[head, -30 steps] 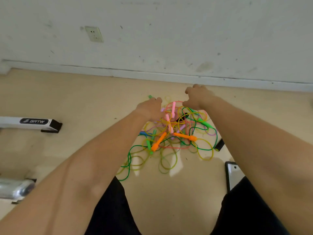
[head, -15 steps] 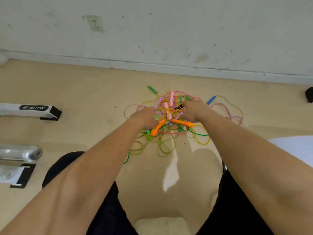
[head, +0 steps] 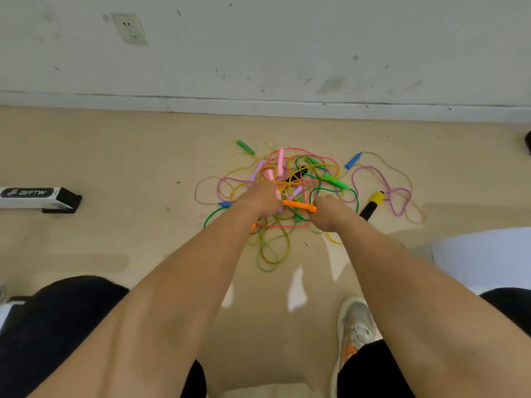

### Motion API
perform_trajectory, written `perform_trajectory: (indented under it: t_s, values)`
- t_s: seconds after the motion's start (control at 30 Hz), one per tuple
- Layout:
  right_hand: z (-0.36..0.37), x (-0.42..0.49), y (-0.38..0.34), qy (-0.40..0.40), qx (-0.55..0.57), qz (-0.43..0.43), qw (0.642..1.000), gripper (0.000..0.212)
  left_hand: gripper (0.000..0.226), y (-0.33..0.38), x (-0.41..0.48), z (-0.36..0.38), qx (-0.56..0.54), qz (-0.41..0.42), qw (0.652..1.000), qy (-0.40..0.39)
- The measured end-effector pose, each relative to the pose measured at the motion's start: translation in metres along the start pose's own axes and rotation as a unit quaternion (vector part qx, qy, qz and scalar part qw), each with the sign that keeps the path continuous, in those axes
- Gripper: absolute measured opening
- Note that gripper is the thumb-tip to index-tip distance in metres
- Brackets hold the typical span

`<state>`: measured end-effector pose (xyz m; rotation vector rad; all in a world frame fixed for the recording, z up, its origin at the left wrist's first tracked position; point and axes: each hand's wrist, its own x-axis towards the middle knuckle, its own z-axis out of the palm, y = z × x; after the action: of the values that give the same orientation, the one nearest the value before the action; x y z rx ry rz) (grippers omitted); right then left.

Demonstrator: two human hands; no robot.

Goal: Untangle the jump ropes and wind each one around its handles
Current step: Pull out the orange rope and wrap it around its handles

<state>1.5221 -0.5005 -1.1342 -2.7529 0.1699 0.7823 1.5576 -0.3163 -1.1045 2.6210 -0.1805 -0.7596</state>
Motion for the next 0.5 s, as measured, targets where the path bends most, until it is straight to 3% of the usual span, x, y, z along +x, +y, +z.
perform_trajectory:
  t_s: [0.07, 0.3, 0.5]
  values:
    - [0.009, 0.024, 0.010, -0.008, 0.008, 0.015, 1.000, 0.043, 0.022, -0.004, 0.026, 0.017, 0.009, 0.001, 1.000, 0.004]
    - [0.058, 0.110, 0.015, -0.008, 0.011, 0.021, 1.000, 0.045, 0.047, -0.057, 0.082, 0.075, -0.024, -0.015, 0.999, -0.025]
    - [0.093, 0.159, 0.043, 0.032, -0.019, 0.057, 0.998, 0.057, 0.042, -0.085, 0.123, 0.105, -0.082, -0.026, 0.996, 0.002]
